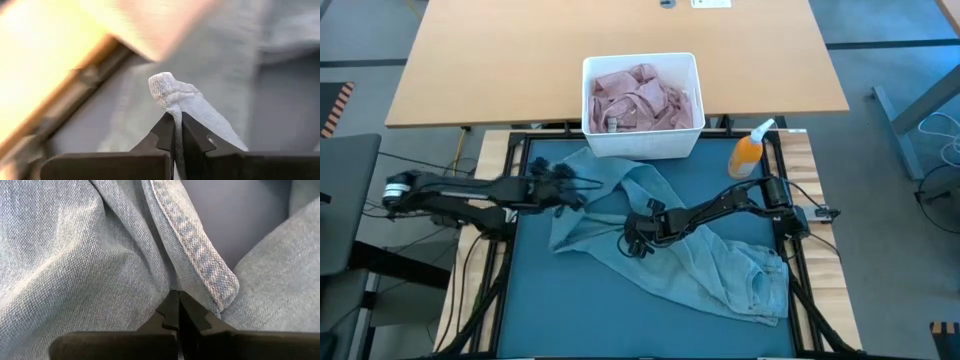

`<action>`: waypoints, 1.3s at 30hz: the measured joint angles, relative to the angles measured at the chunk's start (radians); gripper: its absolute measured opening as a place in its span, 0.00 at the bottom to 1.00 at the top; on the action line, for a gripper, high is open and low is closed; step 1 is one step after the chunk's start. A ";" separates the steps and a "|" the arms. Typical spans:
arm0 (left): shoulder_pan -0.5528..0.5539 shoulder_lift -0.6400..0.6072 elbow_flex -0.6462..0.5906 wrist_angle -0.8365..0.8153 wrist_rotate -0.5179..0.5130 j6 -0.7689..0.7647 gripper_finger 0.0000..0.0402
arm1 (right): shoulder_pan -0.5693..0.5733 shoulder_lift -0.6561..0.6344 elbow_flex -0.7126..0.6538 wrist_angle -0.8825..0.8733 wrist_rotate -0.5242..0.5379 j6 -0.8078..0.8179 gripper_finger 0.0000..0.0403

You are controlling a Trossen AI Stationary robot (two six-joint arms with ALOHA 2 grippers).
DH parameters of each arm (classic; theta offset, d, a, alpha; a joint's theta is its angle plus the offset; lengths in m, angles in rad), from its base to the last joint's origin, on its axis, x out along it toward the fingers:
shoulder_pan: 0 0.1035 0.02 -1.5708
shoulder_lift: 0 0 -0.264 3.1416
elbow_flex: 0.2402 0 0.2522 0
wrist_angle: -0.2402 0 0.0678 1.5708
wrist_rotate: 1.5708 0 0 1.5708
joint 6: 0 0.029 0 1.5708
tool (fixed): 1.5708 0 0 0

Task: Fold Laundry from Bin
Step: Fold the blue pants

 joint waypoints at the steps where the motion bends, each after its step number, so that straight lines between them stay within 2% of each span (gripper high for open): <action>1: -0.017 -0.047 0.000 -0.054 -0.060 -0.041 0.01 | -0.003 -0.001 0.000 -0.021 0.007 0.010 0.05; 6: -0.098 -0.255 0.000 -0.201 -0.304 -0.187 0.00 | -0.018 -0.002 0.000 -0.101 0.025 0.055 0.05; 10: -0.119 -0.343 0.000 -0.219 -0.382 -0.158 0.00 | -0.020 -0.002 -0.001 -0.155 0.086 0.102 0.05; 15: -0.107 -0.384 0.000 -0.312 -0.445 -0.118 0.00 | -0.016 -0.002 -0.001 -0.255 0.122 0.153 0.05; 19: -0.069 -0.381 0.000 -0.401 -0.450 -0.140 0.00 | 0.014 -0.011 -0.003 -0.248 0.165 0.126 0.05; 23: -0.024 -0.376 0.000 -0.405 -0.434 -0.146 0.00 | 0.041 -0.055 -0.008 -0.213 0.149 0.054 0.05; 28: 0.027 -0.366 0.000 -0.400 -0.414 -0.136 0.00 | 0.091 -0.159 -0.005 -0.104 0.146 -0.044 0.05; 31: 0.056 -0.365 0.000 -0.399 -0.413 -0.134 0.00 | 0.124 -0.196 -0.004 0.040 0.144 -0.124 0.05; 35: 0.096 -0.365 0.000 -0.399 -0.412 -0.133 0.00 | 0.156 -0.146 0.000 0.271 0.021 -0.233 0.05; 37: 0.111 -0.365 0.000 -0.399 -0.412 -0.133 0.00 | 0.159 -0.084 -0.002 0.326 -0.047 -0.235 0.05; 39: 0.122 -0.365 0.000 -0.399 -0.407 -0.132 0.00 | 0.156 -0.025 -0.003 0.345 -0.070 -0.206 0.05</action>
